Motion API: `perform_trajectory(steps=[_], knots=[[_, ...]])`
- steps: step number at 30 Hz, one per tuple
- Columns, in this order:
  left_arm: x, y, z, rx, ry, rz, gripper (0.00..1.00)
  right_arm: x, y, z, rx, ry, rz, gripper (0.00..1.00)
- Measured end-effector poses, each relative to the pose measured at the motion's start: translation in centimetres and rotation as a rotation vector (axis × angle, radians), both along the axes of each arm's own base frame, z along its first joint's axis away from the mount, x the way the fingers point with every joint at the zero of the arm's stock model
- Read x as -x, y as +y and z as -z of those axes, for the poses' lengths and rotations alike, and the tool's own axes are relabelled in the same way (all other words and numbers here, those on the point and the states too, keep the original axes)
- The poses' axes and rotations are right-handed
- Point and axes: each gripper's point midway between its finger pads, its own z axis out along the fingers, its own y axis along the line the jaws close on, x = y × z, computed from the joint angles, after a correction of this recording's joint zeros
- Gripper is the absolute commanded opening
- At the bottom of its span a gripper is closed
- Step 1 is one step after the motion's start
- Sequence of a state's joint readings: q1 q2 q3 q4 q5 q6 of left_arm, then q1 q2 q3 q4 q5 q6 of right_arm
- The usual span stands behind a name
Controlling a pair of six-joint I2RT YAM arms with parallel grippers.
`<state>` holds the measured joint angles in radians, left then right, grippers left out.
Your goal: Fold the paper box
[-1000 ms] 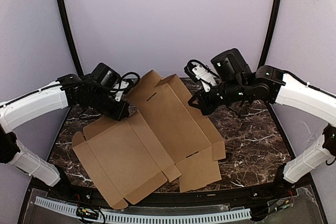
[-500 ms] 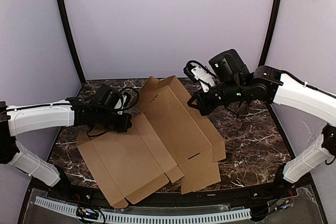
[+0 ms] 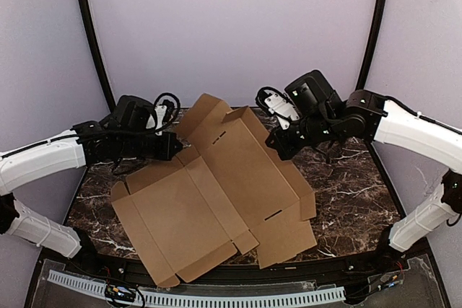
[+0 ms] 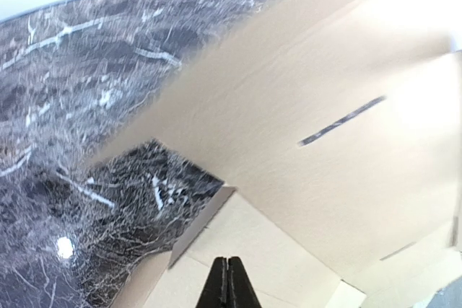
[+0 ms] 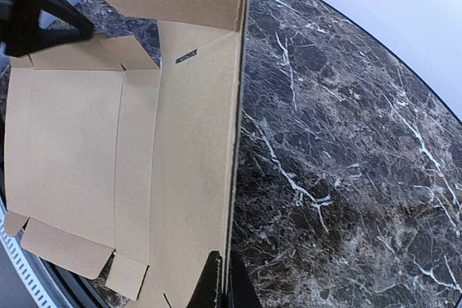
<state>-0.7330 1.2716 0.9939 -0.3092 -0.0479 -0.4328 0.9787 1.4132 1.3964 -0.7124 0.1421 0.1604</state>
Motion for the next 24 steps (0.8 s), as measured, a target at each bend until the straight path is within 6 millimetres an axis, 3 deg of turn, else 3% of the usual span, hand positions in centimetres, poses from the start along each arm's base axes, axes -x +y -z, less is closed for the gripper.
perform_trajectory(steps=[5, 13, 20, 24], knots=[[1.3, 0.8, -4.1, 0.023, -0.060, 0.040, 0.03, -1.0, -0.6, 0.5, 0.103, -0.040, 0.007, 0.00], [3.3, 4.0, -8.1, -0.037, -0.158, 0.041, 0.04, -2.6, -1.1, 0.6, 0.304, -0.166, -0.047, 0.00], [3.6, 6.2, -8.6, -0.098, -0.209, -0.004, 0.01, -2.7, 0.0, 1.7, 0.511, -0.300, -0.163, 0.00], [4.0, 7.0, -6.3, -0.132, -0.186, -0.016, 0.01, -2.6, 0.6, 2.8, 0.650, -0.372, -0.249, 0.00]])
